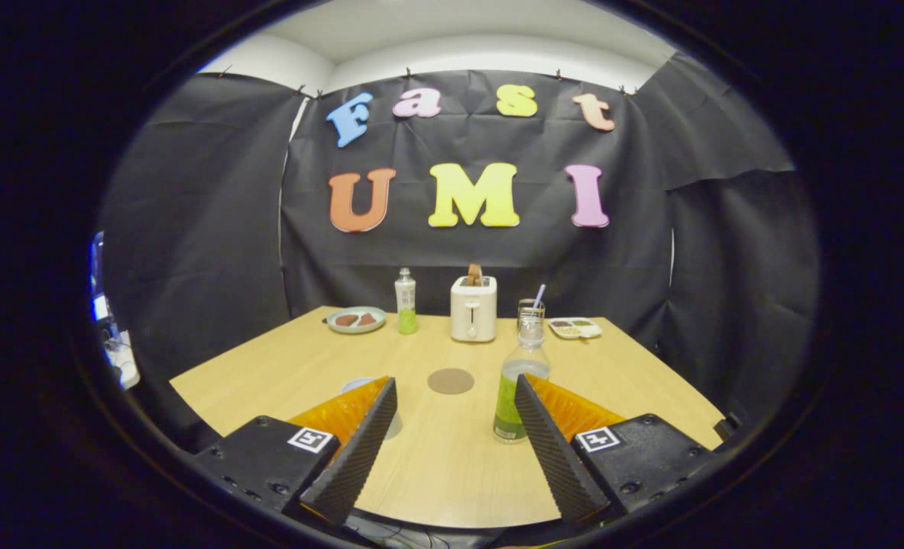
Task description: Take the bottle from table, then pour the juice into the cup, finally place the bottle on the coaster
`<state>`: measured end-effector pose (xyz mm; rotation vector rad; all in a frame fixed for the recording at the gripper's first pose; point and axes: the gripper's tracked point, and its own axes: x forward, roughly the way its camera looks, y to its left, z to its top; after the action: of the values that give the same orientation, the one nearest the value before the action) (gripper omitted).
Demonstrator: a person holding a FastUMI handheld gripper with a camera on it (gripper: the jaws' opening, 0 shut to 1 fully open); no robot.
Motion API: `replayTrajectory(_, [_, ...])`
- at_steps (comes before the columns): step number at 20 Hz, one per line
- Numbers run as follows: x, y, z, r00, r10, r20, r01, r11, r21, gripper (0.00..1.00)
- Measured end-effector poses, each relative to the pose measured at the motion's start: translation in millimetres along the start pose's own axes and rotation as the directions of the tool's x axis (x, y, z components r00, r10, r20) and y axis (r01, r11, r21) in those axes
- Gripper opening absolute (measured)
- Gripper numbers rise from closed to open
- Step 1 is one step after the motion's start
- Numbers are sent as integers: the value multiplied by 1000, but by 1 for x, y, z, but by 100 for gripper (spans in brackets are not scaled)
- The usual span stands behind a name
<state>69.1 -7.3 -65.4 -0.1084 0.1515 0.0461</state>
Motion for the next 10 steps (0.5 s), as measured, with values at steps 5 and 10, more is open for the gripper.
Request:
replayTrajectory(5, [41, -26, -27, 991, -117, -71, 115, 993, -27, 99])
replayTrajectory(10, [63, -52, -32, 989, -137, -63, 142, 985, 99, 99])
